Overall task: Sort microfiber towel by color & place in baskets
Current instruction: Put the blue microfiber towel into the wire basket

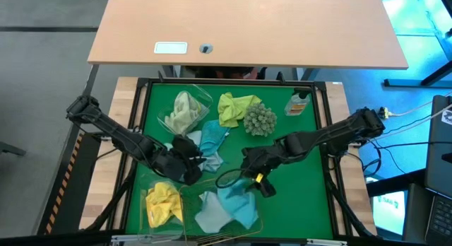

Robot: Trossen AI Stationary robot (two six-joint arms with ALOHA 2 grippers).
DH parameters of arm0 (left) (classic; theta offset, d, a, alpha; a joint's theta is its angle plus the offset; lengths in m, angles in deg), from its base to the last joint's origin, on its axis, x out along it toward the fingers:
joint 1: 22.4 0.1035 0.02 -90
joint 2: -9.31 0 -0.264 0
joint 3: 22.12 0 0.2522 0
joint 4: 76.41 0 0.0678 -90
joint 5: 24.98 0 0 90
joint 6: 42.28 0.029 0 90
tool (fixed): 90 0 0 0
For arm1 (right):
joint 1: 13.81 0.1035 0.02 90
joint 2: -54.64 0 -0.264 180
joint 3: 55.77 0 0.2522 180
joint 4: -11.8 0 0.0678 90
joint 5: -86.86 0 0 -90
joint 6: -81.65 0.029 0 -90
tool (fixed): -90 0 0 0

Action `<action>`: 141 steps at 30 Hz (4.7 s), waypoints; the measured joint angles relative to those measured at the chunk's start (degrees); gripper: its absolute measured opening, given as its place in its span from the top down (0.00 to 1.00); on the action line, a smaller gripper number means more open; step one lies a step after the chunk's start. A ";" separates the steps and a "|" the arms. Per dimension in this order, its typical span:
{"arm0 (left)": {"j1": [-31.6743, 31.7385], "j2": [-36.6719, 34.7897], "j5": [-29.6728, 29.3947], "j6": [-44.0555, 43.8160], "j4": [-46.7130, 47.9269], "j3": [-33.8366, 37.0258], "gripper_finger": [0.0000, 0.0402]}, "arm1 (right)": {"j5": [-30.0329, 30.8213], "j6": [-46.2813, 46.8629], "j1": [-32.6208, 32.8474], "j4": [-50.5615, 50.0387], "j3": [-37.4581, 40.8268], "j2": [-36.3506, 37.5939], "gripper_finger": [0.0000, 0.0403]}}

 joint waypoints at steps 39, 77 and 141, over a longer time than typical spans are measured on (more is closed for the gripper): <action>16.74 17.44 3.73 26.09 -5.98 0.04 0.71 | 21.89 -0.52 -0.07 -12.41 13.51 19.20 0.37; 23.65 24.89 15.35 26.95 -4.68 0.09 0.99 | 18.77 3.71 -0.07 11.44 32.74 22.82 0.37; -12.00 26.19 3.29 23.34 -5.26 -37.18 1.00 | 18.77 3.69 -0.07 10.34 32.71 22.77 0.37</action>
